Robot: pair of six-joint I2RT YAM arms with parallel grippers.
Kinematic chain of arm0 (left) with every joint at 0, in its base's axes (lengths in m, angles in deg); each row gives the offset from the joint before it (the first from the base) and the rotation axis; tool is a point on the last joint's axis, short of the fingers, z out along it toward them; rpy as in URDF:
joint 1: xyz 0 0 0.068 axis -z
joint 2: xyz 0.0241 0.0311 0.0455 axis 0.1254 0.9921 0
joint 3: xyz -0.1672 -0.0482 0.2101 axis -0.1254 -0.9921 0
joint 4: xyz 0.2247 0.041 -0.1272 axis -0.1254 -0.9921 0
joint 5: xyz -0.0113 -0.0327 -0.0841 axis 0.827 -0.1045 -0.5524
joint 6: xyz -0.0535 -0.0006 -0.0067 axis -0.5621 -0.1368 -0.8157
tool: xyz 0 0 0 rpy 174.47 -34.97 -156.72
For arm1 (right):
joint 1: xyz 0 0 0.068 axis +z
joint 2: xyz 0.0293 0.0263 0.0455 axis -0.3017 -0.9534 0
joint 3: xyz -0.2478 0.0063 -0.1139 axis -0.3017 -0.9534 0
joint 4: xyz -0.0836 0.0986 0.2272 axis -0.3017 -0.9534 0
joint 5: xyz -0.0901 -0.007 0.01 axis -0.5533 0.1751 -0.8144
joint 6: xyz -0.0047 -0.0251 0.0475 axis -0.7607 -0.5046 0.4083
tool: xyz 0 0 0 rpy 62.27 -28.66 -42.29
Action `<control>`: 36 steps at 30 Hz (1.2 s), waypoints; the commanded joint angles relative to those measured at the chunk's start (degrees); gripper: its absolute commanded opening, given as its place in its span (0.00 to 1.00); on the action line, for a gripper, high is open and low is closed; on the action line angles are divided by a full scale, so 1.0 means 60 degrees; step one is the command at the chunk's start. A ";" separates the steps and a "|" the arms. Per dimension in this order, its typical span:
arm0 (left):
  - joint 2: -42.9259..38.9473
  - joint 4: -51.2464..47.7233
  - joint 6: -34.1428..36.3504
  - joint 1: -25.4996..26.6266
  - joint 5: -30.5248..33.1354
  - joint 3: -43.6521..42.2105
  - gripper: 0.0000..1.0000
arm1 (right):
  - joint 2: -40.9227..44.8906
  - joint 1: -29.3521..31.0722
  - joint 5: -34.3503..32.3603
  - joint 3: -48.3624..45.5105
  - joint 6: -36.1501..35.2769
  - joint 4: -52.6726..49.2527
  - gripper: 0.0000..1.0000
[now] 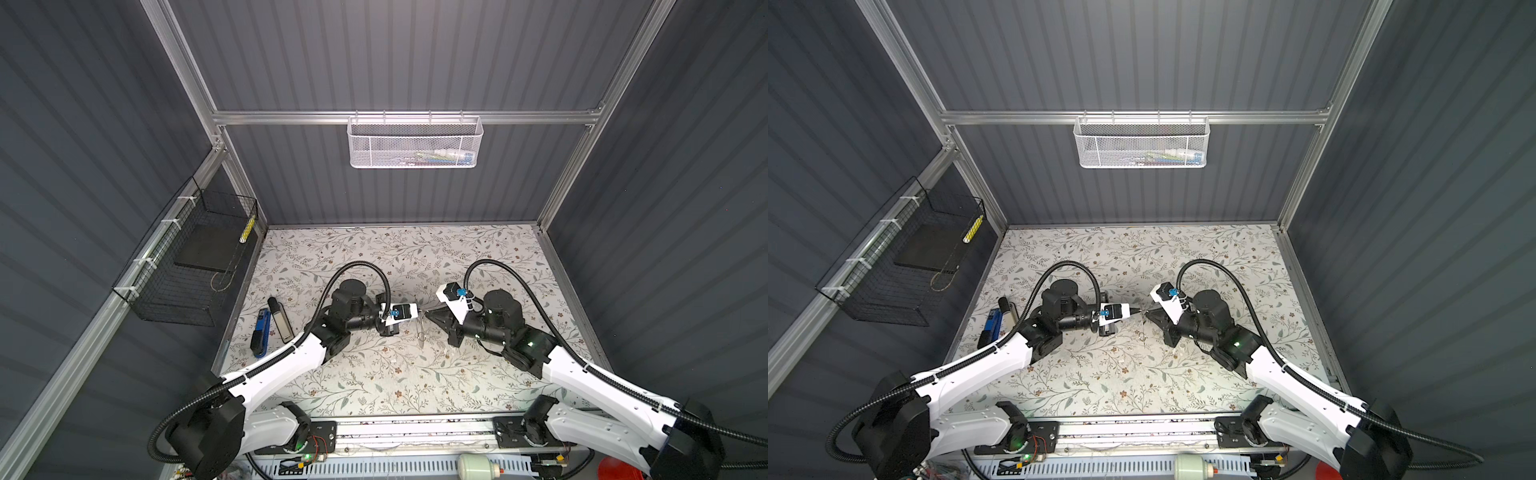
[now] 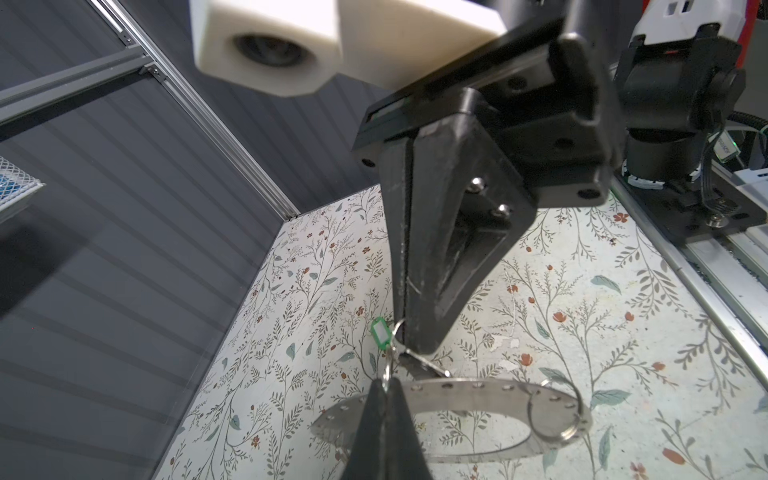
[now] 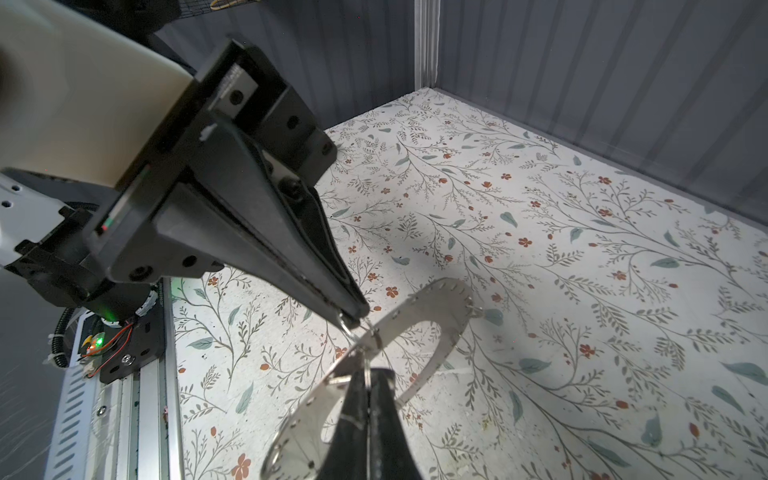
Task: Put the keys on the keyring
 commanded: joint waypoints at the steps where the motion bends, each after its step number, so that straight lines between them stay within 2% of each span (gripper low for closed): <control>1: -0.0149 -0.0129 0.0171 0.0081 -0.0315 0.0299 0.00 | 0.0076 -0.0003 -0.0741 -0.0083 0.0351 0.0125 0.00; 7: -0.0165 0.0035 -0.0063 0.0079 -0.0538 0.0306 0.00 | 0.0051 -0.0016 -0.0883 -0.0127 0.0638 -0.0052 0.00; 11: -0.0101 0.0047 -0.0361 0.0081 -0.0886 0.0436 0.00 | -0.0097 -0.0072 -0.0481 -0.0083 0.0657 -0.0129 0.00; 13: -0.0003 0.0025 -0.0673 0.0066 -0.1199 0.0561 0.00 | -0.0103 -0.0162 0.0282 -0.0125 0.0594 0.0019 0.00; 17: 0.0417 -0.0203 -0.1369 -0.0208 -0.2561 0.1166 0.00 | -0.0107 -0.0531 0.1730 -0.0286 0.0656 0.0710 0.00; 22: 0.0880 0.0512 -0.2340 -0.0715 -0.3802 0.1526 0.00 | -0.0144 -0.0997 0.2708 -0.0006 0.0514 0.0343 0.00; 25: 0.1068 0.0344 -0.2356 -0.0756 -0.4166 0.1743 0.00 | -0.0144 -0.1294 0.3179 0.0307 0.0318 -0.0135 0.14; 29: 0.1173 0.0318 -0.2511 -0.0754 -0.4120 0.1852 0.00 | 0.0084 -0.1492 0.3193 0.0962 -0.0780 -0.1746 0.31; 33: 0.1252 0.0426 -0.2876 -0.0797 -0.4064 0.1954 0.00 | 0.0669 -0.1651 0.2825 0.1300 -0.1709 -0.2816 0.39; 36: 0.1472 0.0960 -0.3717 -0.0898 -0.4478 0.2017 0.00 | 0.1060 -0.1641 0.2649 0.1556 -0.1865 -0.2940 0.41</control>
